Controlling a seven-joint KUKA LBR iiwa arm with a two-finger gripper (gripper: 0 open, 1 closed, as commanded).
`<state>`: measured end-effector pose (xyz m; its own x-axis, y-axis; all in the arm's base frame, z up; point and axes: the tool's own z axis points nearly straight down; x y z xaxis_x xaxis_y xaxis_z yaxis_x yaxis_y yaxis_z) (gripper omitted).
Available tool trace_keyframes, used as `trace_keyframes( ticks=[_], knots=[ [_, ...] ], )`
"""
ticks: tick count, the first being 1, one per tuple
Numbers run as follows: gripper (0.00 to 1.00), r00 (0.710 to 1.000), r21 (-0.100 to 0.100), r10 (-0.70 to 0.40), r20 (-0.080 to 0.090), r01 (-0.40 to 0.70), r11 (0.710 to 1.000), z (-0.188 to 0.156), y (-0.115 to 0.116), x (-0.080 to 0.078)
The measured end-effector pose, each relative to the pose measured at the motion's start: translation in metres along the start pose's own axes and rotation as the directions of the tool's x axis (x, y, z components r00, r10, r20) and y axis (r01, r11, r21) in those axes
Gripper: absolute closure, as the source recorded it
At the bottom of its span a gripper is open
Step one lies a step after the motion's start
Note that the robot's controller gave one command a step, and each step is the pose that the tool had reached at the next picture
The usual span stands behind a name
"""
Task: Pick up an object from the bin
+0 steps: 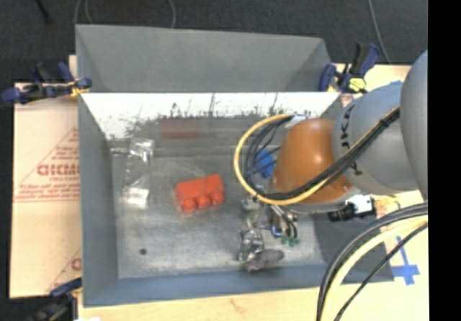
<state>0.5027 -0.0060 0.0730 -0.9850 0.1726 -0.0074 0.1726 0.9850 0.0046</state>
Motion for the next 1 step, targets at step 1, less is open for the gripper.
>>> trace_keyframes(
  ticks=[1],
  knots=[
    [0.00, 0.999, -0.001, -0.036, 0.004, 0.036, 0.999, -0.0003, -0.0208, -0.0046]
  ],
)
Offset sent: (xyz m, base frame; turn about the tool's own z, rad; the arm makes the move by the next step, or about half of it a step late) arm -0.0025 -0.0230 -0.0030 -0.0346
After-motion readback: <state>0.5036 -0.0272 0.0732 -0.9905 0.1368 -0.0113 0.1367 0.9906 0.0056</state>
